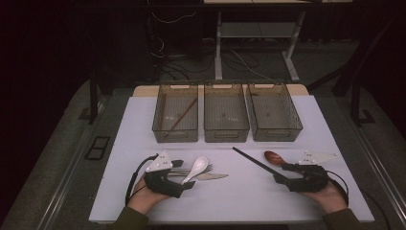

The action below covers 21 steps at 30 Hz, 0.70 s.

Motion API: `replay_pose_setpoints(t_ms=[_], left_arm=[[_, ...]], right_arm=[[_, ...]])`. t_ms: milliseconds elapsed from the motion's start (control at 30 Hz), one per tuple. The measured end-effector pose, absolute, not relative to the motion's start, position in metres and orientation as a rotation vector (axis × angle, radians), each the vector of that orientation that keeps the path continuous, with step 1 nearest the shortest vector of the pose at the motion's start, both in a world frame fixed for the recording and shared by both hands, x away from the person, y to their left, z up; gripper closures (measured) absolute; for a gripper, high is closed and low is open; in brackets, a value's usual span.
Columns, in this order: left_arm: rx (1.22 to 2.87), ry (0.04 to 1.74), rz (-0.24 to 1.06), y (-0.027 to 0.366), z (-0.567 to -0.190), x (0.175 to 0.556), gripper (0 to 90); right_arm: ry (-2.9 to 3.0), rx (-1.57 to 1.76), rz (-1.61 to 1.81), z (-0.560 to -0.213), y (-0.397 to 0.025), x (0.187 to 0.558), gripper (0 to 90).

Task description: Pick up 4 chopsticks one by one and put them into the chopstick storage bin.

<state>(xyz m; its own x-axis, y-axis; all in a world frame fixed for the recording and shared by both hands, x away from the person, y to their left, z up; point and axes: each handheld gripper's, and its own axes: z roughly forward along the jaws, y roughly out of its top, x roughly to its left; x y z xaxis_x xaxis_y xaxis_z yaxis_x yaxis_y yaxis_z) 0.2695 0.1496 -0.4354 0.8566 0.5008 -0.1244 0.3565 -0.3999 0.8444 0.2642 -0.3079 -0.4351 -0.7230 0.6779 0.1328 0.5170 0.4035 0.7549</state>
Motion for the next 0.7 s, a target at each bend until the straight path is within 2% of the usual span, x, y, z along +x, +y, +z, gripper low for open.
replay_pose_setpoints(t_ms=[200,400,700], left_arm=[[2.033,0.626,0.169,0.150,-0.436,0.269,13.1],[2.033,0.617,0.162,0.149,-0.436,0.269,13.3],[2.040,0.616,0.160,0.150,-0.436,0.269,13.4]], right_arm=[[2.453,1.084,1.159,-0.436,-0.311,0.269,62.3],[2.473,1.087,1.126,-0.439,-0.314,0.276,72.0],[2.514,1.087,1.091,-0.445,-0.314,0.281,77.7]])
